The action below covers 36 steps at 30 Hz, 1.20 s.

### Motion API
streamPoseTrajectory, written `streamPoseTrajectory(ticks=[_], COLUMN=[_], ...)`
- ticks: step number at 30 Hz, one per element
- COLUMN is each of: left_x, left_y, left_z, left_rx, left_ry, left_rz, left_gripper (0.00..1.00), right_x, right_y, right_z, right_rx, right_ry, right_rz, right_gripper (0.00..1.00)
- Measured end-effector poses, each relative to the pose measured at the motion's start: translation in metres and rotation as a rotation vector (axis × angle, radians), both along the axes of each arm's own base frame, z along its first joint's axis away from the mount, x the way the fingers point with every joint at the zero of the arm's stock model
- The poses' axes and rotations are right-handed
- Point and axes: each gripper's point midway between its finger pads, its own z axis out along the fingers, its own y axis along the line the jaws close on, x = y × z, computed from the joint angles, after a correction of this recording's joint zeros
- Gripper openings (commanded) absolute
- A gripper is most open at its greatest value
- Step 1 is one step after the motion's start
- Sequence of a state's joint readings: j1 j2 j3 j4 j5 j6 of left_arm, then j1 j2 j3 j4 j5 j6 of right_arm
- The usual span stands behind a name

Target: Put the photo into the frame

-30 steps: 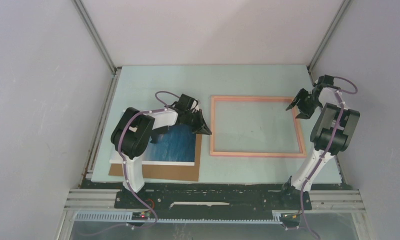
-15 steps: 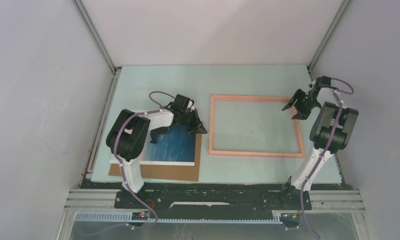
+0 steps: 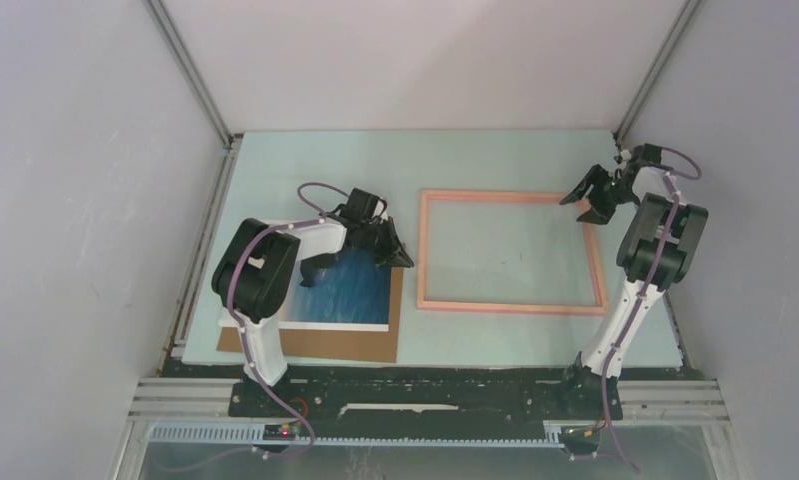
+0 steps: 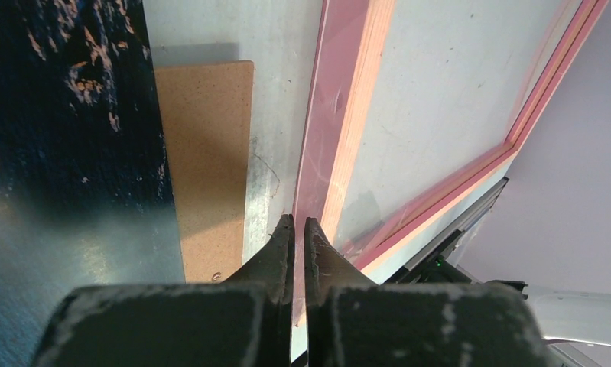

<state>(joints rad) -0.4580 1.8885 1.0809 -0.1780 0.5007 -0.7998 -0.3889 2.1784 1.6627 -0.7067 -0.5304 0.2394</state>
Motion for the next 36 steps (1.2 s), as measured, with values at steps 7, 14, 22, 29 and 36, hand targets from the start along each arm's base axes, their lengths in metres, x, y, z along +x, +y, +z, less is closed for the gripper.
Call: streamPoseTrajectory(ticks=[7,14,22,29,36], left_x=[0.000,0.000,0.000,-0.001,-0.003], left_y=[0.000,0.000,0.000,0.003,0.000], left_z=[0.000,0.000,0.000,-0.001,0.002], left_rx=[0.000,0.002,0.002,0.010,0.032], left_ry=[0.000,-0.005,-0.006,0.002,0.010], left_rz=[0.000,-0.005,-0.005,-0.009,-0.028], left_gripper=[0.00,0.00,0.00,0.00,0.00], right_x=[0.027,0.034,0.040,0.042,0.040], right_y=[-0.002,0.004,0.016,0.021,0.020], right_z=[-0.004,-0.005,-0.005,-0.001,0.000], right_rx=[0.036,0.095,0.141,0.167,0.230], right_ry=[-0.046,-0.062,-0.064,-0.083,-0.121], right_rz=[0.023,0.045,0.073,0.087,0.079], right_gripper=[0.73,0.73,0.72,0.71,0.70])
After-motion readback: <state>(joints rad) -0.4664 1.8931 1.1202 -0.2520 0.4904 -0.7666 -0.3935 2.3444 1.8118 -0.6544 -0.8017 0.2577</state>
